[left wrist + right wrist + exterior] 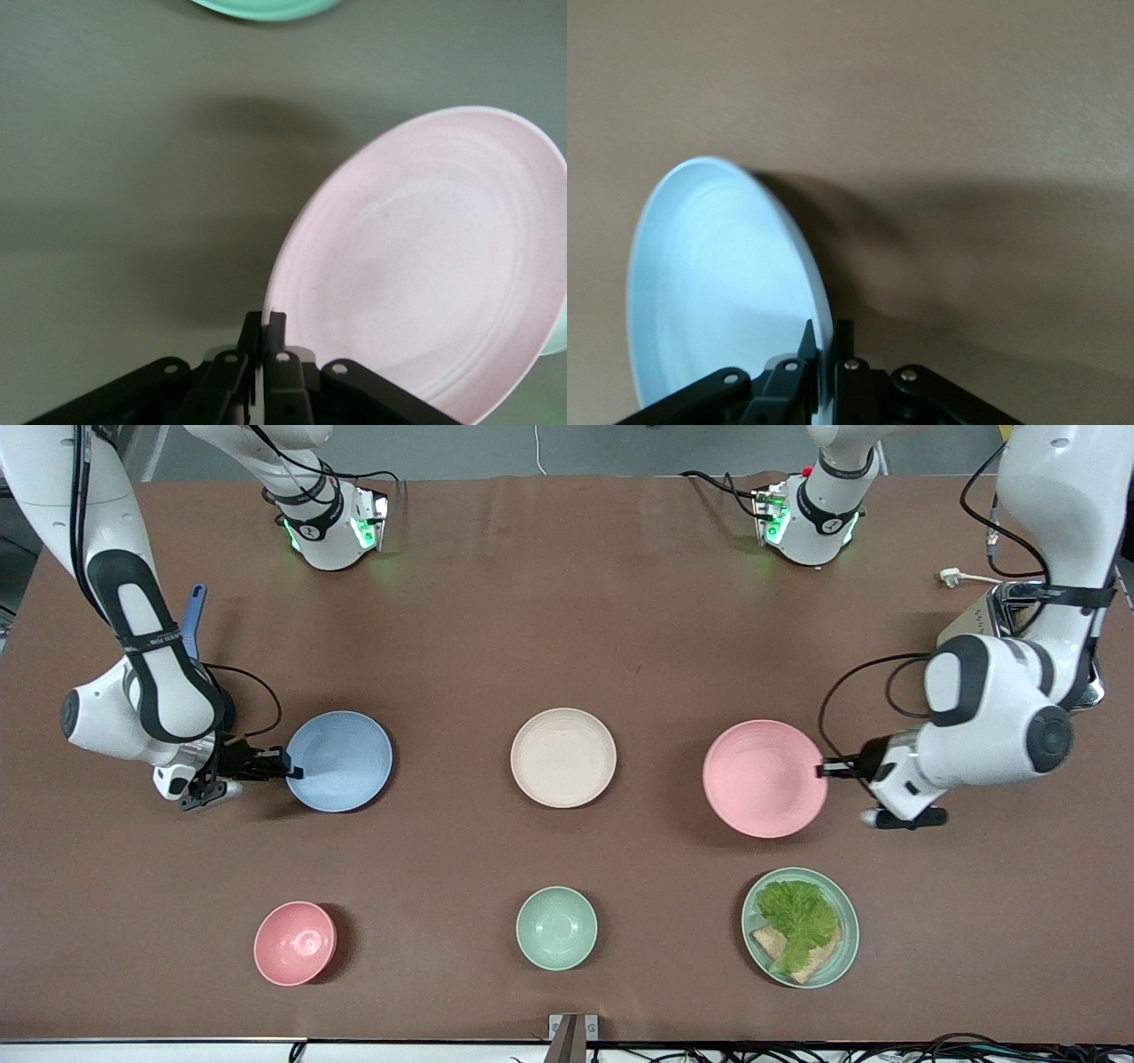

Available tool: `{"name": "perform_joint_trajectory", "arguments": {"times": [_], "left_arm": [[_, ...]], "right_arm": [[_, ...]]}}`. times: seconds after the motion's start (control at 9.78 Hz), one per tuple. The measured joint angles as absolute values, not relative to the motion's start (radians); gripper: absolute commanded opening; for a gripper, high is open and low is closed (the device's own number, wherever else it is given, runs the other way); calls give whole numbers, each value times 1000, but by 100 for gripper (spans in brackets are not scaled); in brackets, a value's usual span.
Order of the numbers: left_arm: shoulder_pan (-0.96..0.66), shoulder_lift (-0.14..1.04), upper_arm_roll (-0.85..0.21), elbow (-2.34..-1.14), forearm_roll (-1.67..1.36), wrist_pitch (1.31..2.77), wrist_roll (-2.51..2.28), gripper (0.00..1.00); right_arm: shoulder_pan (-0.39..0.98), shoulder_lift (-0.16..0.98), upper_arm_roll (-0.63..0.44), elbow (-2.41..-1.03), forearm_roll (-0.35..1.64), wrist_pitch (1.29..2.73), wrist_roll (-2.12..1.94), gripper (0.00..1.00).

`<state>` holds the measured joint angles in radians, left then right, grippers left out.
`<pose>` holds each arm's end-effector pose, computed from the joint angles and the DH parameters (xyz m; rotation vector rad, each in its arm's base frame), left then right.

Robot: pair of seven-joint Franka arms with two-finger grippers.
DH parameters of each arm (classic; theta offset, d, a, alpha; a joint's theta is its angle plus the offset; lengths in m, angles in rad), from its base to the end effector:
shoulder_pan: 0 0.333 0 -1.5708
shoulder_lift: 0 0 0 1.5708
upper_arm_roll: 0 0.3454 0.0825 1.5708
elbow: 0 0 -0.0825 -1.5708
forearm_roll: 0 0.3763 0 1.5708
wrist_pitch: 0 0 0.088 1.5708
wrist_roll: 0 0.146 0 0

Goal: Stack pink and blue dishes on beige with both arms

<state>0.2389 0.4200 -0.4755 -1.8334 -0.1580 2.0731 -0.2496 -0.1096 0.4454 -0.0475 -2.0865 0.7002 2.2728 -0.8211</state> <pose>0.6068 -0.1415 0.3119 2.8406 0.1738 -0.3072 0.5630 -0.0538 0.1911 -2.6274 -0.1792 0.0030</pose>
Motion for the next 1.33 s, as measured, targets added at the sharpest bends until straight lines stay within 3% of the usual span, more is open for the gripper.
{"name": "perform_joint_trajectory", "arguments": {"times": [0.51, 0.82, 1.12, 1.23, 1.33], "left_arm": [[-82, 488, -495, -1814, -113, 2206, -635, 0], [-198, 550, -494, -1814, 7, 2274, -820, 0], [-238, 621, -494, -1812, 72, 2360, -894, 0], [-239, 637, -494, -1807, 72, 2382, -894, 13], [-240, 648, -494, -1799, 72, 2394, -894, 69]], "right_arm": [[-106, 345, -139, -1787, 585, 1769, -457, 0], [-22, 319, -96, -1735, 574, 1759, -185, 0], [3, 321, 87, -1756, 533, 1914, 51, 1], [8, 323, 149, -1783, 529, 1985, 105, 1], [11, 325, 205, -1823, 528, 2064, 144, 1]]}}
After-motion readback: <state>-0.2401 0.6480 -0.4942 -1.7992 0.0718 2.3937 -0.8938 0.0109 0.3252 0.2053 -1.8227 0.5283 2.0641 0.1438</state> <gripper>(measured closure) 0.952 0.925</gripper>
